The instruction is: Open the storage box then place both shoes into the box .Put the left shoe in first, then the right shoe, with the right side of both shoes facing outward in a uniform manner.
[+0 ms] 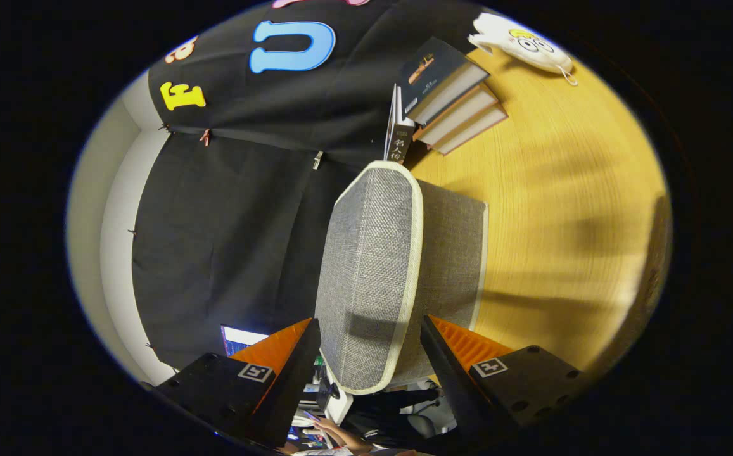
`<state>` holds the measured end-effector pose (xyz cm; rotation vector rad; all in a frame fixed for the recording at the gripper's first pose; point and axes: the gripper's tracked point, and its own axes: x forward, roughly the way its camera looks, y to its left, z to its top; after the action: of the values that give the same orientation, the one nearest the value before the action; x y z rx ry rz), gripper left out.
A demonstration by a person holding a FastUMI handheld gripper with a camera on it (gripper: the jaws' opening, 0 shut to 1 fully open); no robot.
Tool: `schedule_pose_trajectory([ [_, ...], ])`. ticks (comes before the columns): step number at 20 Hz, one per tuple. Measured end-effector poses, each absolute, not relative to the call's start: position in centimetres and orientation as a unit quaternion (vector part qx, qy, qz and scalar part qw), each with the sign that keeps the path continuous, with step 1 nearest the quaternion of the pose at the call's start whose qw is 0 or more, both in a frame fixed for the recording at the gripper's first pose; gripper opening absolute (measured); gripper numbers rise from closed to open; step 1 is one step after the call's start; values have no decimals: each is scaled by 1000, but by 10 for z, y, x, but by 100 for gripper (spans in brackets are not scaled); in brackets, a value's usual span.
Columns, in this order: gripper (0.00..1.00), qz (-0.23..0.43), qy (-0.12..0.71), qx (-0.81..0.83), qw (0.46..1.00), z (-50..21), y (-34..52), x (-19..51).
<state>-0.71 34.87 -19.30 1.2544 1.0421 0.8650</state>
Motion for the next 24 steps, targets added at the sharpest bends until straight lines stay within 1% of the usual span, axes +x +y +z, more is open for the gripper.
schedule_pose_trajectory([
  [2,98,371,450,573,576,-192,357,-6],
  [4,95,361,460,592,554,-195,362,-9],
  [6,60,373,461,618,516,-191,362,-12],
  [7,42,373,442,633,514,-181,358,-9],
  [9,7,370,416,632,539,-177,352,-7],
  [10,5,371,411,633,541,-169,350,-9],
  [16,5,377,342,623,594,-90,350,2],
  [18,5,389,327,607,611,-57,365,6],
  [21,6,402,328,569,639,-28,399,13],
  [24,6,418,324,549,647,-2,440,23],
])
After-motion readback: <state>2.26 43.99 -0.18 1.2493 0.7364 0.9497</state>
